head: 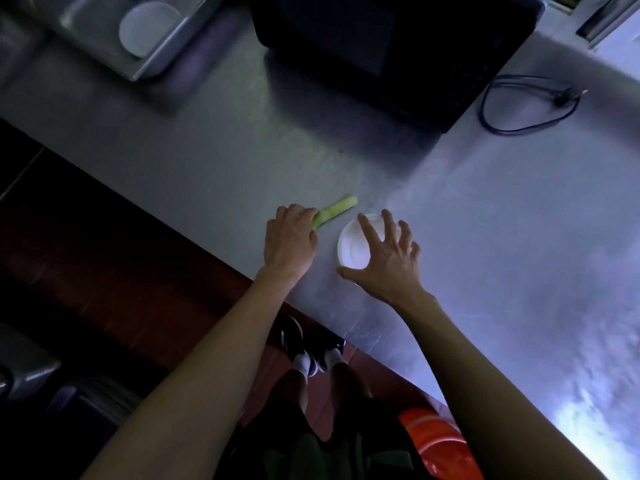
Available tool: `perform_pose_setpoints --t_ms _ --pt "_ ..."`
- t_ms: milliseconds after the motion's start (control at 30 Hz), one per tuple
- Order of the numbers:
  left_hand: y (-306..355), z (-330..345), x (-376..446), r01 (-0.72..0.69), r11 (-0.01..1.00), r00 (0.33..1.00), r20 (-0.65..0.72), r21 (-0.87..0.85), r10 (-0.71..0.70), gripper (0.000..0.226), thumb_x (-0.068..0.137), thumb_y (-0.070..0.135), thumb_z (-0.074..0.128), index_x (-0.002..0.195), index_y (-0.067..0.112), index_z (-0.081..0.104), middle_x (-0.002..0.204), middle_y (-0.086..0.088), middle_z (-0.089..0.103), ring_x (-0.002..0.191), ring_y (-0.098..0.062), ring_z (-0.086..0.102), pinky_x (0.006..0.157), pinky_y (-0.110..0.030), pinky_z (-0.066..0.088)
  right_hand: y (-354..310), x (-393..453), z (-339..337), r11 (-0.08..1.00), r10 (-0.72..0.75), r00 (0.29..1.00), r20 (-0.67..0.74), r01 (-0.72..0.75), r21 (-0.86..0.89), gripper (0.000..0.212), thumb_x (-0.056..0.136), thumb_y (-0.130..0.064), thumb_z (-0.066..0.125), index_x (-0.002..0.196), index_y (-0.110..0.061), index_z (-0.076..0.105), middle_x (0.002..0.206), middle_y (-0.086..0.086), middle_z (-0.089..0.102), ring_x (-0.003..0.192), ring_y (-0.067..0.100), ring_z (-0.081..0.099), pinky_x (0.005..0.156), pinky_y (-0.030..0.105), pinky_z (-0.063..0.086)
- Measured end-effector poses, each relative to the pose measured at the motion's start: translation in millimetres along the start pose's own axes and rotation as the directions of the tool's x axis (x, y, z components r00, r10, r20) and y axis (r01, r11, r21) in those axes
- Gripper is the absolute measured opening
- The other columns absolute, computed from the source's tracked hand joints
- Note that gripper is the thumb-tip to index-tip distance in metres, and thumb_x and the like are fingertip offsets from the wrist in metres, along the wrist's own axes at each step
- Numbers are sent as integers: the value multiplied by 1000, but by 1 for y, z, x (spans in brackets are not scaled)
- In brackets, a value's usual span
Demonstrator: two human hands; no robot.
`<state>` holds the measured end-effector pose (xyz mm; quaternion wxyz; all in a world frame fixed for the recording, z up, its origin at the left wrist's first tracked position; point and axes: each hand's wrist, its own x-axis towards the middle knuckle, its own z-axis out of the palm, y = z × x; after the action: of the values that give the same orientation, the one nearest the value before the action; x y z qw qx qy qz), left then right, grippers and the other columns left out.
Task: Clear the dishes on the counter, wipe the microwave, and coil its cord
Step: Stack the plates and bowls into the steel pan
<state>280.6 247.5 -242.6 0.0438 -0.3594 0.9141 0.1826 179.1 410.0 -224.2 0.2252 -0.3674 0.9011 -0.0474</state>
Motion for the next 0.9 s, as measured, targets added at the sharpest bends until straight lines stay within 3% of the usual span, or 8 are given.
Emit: perform_pose_setpoints --t_ms 233,567,700,900 --pt "1 4 5 7 998 1000 4 63 -8 36 95 21 60 131 24 54 120 -1 55 106 -22 49 85 -38 46 1 9 -3 1000 -29 999 23 29 -8 110 68 -79 66 156 -37 14 165 6 3 147 43 7 113 61 24" --pt "-3 -14 -9 98 995 995 16 -7 -97 28 96 17 57 123 22 55 116 -4 54 104 -24 49 82 -39 46 2 16 -12 996 -83 996 11 84 -29 112 67 -79 66 156 -36 13 165 6 2 147 43 7 112 63 25" --pt "-20 -39 -20 135 990 990 -33 -39 -136 23 95 17 58 118 21 58 111 -3 55 101 -25 50 80 -42 47 -17 17 -22 991 -131 991 -19 130 -34 112 67 -79 67 156 -36 15 165 7 4 147 44 8 112 64 26" --pt "-57 -80 -34 204 974 970 -116 -96 -214 33 94 10 54 125 20 55 117 -4 55 106 -27 49 84 -48 47 -68 27 -33 974 -225 974 -31 224 -19 113 65 -80 66 155 -38 12 165 5 2 148 43 7 112 66 24"
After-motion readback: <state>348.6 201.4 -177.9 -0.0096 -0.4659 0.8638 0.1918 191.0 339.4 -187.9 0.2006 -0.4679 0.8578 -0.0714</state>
